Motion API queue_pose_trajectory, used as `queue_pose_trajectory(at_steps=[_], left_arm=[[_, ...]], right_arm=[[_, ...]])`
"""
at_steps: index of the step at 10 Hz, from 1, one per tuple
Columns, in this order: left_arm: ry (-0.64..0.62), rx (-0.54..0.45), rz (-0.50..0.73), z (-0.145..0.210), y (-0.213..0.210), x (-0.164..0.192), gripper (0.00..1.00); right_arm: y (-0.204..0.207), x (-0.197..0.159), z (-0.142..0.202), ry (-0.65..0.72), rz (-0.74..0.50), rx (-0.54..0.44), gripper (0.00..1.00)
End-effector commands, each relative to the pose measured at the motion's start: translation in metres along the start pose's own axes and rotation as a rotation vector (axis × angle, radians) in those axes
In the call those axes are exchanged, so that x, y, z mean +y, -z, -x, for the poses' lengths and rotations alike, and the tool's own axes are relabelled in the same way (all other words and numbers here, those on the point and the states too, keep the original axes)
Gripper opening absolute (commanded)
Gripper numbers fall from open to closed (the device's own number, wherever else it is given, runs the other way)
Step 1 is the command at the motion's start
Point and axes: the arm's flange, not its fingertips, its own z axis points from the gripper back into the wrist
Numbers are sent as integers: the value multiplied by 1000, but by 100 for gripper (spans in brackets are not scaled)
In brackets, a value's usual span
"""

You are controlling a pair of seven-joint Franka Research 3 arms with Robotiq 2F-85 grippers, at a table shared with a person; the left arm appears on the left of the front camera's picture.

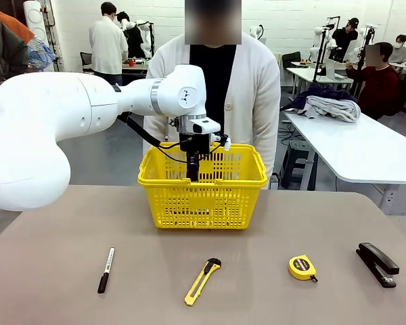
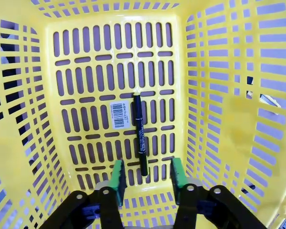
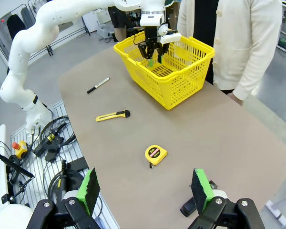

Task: Place the items the person wants into the basket.
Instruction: Pick up the item the person points to and place it in the Market Basket.

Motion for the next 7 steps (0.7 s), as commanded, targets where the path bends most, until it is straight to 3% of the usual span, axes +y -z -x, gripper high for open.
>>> queue_pose_trajectory(at_steps=[1,2,7], left_arm=[[27,23,3,-9,-8,15,93],[26,24,5,-9,-8,15,100],[17,20,-2,-7,-12,12,100]], right_arm=[[0,-2,0,-15,-13,-22,100],[0,-2,0,-15,-13,-22,100],[0,-2,0,-15,-13,-22,100]])
